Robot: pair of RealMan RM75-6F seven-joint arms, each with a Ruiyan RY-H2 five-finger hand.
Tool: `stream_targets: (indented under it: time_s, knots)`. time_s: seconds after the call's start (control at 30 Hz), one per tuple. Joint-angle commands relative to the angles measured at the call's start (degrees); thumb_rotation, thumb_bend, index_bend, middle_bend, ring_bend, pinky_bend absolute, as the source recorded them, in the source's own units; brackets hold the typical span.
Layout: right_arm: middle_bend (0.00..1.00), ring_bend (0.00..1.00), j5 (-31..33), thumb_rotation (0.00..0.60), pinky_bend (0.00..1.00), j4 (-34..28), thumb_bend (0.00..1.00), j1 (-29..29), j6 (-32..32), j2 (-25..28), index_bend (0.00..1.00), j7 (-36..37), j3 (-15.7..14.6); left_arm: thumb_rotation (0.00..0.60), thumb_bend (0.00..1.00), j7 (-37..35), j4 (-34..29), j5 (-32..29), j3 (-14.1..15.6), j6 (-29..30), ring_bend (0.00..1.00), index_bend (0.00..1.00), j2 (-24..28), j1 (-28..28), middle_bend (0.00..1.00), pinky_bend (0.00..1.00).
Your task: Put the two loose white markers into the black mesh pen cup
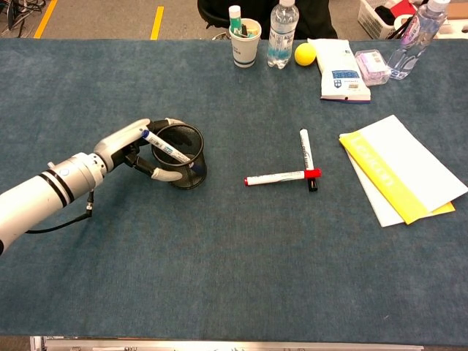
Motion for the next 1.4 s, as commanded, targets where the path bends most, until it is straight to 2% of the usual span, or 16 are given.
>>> stream_targets:
  time_s: [0.03, 0.17, 0.47, 0.73, 0.87, 1.0, 1.23, 1.4]
  knots:
    - [0.26, 0.11, -0.1, 0.600, 0.10, 0.0, 0.23, 0.0, 0.0, 0.0, 0.28, 0.0, 0.0, 0.599, 0.14, -0.3, 0.6, -0.3, -0.5, 1.3, 0.29, 0.29, -0.8, 0.5, 0.37, 0.20]
    - [0.26, 0.11, -0.4, 0.600, 0.10, -0.2, 0.23, 0.2, -0.3, 0.0, 0.28, -0.1, -0.1, 0.600, 0.14, -0.5, 0.4, -0.4, -0.8, 2.5, 0.33, 0.32, -1.0, 1.0, 0.43, 0.21]
    - [0.26, 0.11, -1.5, 0.600, 0.10, -1.7, 0.23, 1.9, -3.5, 0.0, 0.28, -0.4, -0.7, 0.600, 0.14, 0.0, -2.5, -0.2, -0.8, 3.1, 0.33, 0.32, 1.4, 1.3, 0.43, 0.22]
    - [0.27, 0.11, -4.3, 0.600, 0.11, -5.8, 0.23, 7.7, -13.1, -0.8, 0.31, -0.5, -2.1, 0.600, 0.14, 5.2, -8.8, 0.3, -0.7, 4.1, 0.33, 0.32, 5.8, 1.4, 0.43, 0.23]
    - [0.29, 0.12, -4.8, 0.600, 0.14, -8.1, 0.21, 11.2, -18.5, -1.8, 0.41, -1.6, -2.3, 0.600, 0.14, 8.2, -11.2, 0.0, -0.6, 4.6, 0.33, 0.32, 7.1, 1.8, 0.43, 0.23]
    - [0.29, 0.12, -4.8, 0.600, 0.14, -9.9, 0.20, 14.8, -22.5, -4.2, 0.45, -2.8, -1.6, 0.600, 0.14, 10.7, -13.8, -0.1, -0.4, 5.1, 0.33, 0.32, 8.6, 2.2, 0.43, 0.23]
    - [0.29, 0.12, -1.4, 0.600, 0.14, -9.8, 0.20, 20.6, -30.7, -8.9, 0.46, -6.9, -1.0, 0.600, 0.14, 14.1, -17.7, -0.4, -0.2, 5.6, 0.33, 0.32, 11.1, 2.8, 0.43, 0.23]
    - [0.29, 0.12, 0.3, 0.600, 0.14, -7.5, 0.20, 24.1, -34.1, -12.9, 0.47, -11.2, -0.4, 0.600, 0.14, 15.9, -19.5, -0.6, -0.1, 5.8, 0.33, 0.32, 12.6, 3.1, 0.43, 0.23]
